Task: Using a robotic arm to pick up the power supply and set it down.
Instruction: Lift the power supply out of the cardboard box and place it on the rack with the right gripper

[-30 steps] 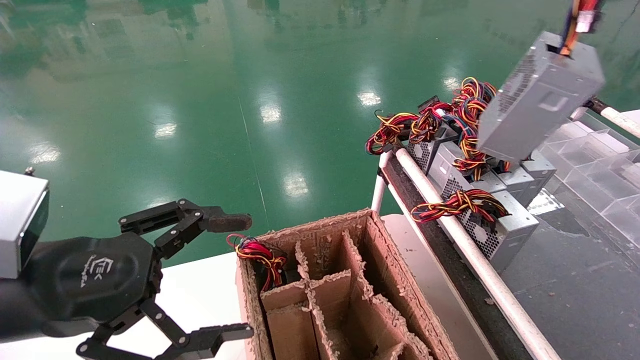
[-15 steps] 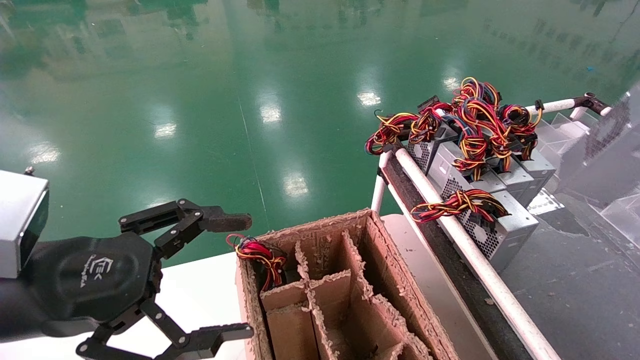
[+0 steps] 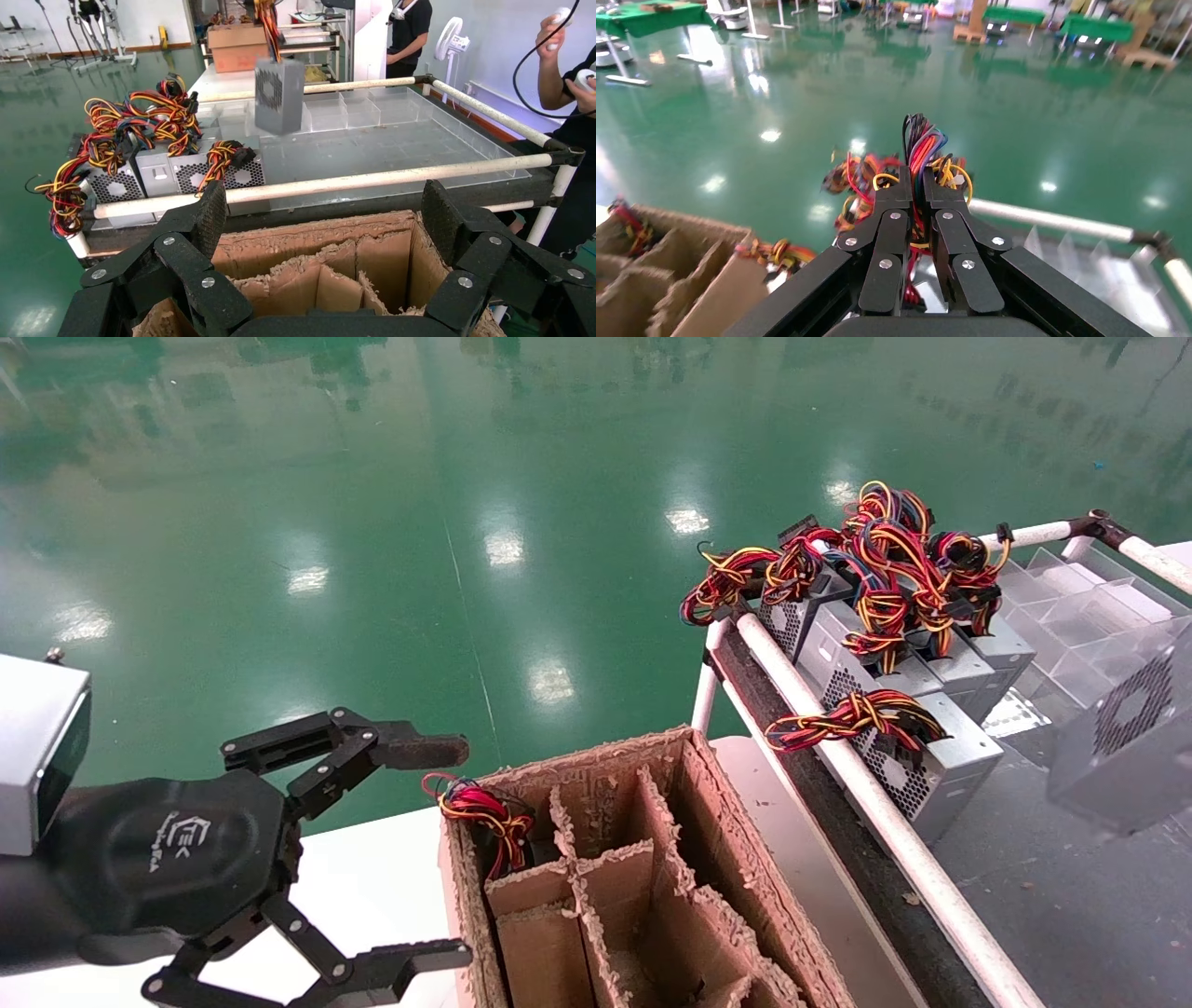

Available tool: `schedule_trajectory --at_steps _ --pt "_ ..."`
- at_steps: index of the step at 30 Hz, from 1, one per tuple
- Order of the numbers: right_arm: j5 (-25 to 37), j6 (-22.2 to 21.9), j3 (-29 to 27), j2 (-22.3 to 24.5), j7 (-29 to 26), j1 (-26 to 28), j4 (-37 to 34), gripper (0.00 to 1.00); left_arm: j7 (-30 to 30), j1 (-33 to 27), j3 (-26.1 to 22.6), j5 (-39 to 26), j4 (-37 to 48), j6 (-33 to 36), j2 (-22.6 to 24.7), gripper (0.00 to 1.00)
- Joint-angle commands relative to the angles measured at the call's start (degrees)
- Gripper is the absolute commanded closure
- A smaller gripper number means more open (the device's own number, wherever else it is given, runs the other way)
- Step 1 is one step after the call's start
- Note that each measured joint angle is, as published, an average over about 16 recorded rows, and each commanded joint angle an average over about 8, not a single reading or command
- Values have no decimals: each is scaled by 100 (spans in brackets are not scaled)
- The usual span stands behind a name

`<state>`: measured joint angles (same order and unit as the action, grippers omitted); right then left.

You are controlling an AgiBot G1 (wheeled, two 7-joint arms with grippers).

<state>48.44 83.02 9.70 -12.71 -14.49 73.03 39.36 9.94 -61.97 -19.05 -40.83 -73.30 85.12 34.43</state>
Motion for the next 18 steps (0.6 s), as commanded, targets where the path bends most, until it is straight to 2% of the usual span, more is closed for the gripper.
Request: schedule_trajectory --at_steps 1,5,10,18 --pt "-78 46 -6 15 46 -222 -37 100 0 0 -1 0 0 0 0 0" --pt "-181 -65 10 -132 143 -675 16 100 -1 0 -1 1 0 -1 -1 0" --pt "-208 -443 47 -384 167 -1099 206 100 -1 -1 -3 2 0 -1 -1 0" --pt "-30 -1027 169 -726 41 -1230 557 100 -2 -1 -5 3 0 -2 -2 0"
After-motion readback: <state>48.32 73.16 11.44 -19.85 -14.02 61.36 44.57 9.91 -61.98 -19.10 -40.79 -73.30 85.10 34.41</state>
